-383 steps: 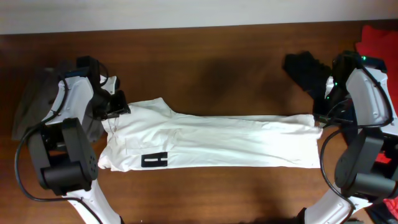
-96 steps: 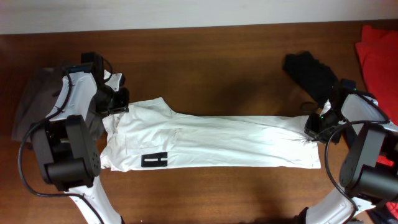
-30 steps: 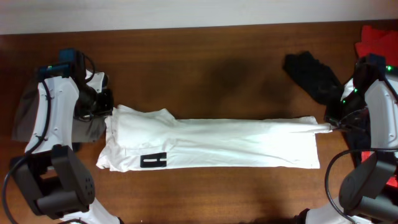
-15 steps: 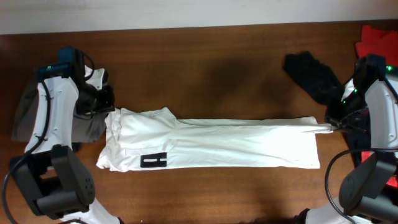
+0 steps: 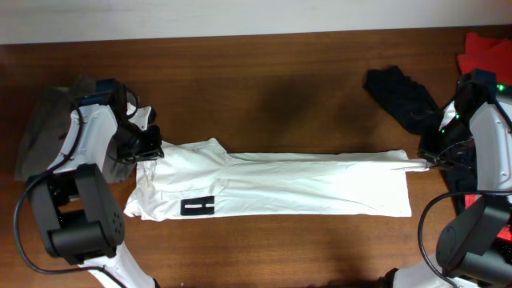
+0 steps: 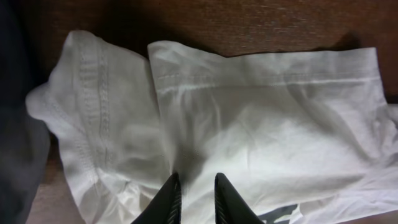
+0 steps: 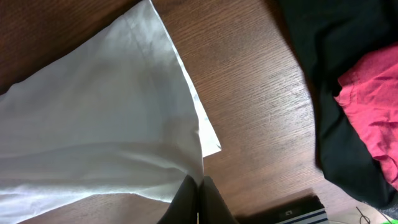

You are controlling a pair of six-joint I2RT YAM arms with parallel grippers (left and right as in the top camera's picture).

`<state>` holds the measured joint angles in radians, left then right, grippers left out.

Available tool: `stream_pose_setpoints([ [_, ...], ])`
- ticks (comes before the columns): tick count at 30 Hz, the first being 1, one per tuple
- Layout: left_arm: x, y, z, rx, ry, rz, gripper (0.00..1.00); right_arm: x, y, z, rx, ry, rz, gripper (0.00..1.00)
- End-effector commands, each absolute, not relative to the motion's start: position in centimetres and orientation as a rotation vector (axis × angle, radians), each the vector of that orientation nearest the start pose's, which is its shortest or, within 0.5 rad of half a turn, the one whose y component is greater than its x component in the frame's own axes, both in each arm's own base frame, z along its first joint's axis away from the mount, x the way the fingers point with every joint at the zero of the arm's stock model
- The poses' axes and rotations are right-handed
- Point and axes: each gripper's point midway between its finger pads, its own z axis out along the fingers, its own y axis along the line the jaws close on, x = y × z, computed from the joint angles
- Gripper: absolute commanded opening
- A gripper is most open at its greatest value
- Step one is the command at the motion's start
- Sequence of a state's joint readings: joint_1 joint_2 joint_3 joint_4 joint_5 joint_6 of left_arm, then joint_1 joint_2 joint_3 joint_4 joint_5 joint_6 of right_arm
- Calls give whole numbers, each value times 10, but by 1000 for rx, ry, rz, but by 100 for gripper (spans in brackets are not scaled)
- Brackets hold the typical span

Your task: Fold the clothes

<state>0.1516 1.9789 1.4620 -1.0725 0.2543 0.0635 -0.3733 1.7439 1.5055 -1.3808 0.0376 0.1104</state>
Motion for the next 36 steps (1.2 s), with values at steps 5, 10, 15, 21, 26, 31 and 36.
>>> stream_pose_setpoints([
  [5, 366, 12, 36, -154, 3118, -402, 20, 282, -125, 134, 792, 3076, -96, 4],
  [10, 366, 23, 34, -152, 3128, -300, 20, 282, -125, 134, 792, 3075, -96, 4],
  [15, 365, 27, 33, -173, 3134, -266, 21, 282, -125, 134, 792, 3075, -96, 4],
  [21, 367, 15, 35, -178, 3121, -357, 20, 282, -125, 134, 792, 3076, -96, 4],
  [26, 364, 8, 31, -162, 3141, -377, 19, 282, -125, 134, 792, 3076, -96, 4],
  [31, 366, -11, 30, -163, 3118, -556, 6, 282, -125, 134, 792, 3076, -96, 4],
  [36, 369, -16, 33, -121, 3094, -603, 1, 282, -125, 134, 792, 3076, -96, 4],
])
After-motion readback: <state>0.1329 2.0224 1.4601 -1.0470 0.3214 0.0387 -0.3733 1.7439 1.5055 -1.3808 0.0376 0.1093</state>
